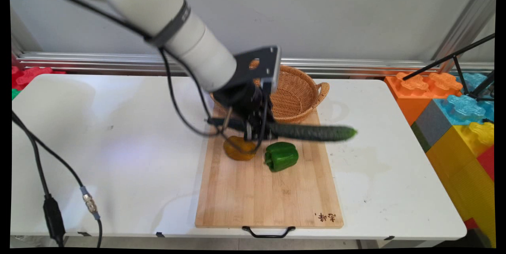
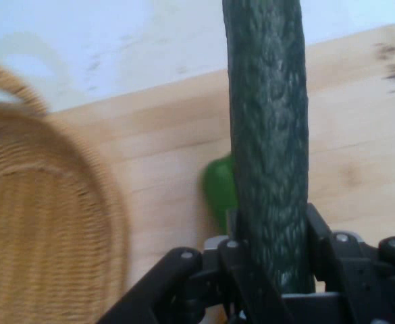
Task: Place the picked object in the vegetable basket
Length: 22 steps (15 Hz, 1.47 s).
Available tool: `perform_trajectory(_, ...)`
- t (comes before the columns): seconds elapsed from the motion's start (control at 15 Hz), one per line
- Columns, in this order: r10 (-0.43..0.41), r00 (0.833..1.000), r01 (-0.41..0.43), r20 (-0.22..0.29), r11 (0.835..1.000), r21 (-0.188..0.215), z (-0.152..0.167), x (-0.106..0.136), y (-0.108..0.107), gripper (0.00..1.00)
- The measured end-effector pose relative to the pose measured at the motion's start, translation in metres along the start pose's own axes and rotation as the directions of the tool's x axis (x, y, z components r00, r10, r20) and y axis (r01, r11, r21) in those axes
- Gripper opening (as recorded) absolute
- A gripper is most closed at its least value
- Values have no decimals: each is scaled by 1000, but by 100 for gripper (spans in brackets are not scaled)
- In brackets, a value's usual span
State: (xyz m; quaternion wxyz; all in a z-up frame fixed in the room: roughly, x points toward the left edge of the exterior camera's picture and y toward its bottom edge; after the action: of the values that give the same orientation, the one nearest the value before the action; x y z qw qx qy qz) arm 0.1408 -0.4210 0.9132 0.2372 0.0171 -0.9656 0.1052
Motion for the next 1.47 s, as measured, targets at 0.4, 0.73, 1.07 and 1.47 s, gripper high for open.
perform_trajectory(0.4,-90,996,89,24,994,63,3,-25,-76,0)
perform_trajectory(0.73,-173,984,169,43,982,84,20,-47,-123,0)
perform_trajectory(1.07,-219,974,213,52,972,102,40,-58,-158,0)
perform_trajectory(1.47,-264,962,253,71,959,130,63,-69,-195,0)
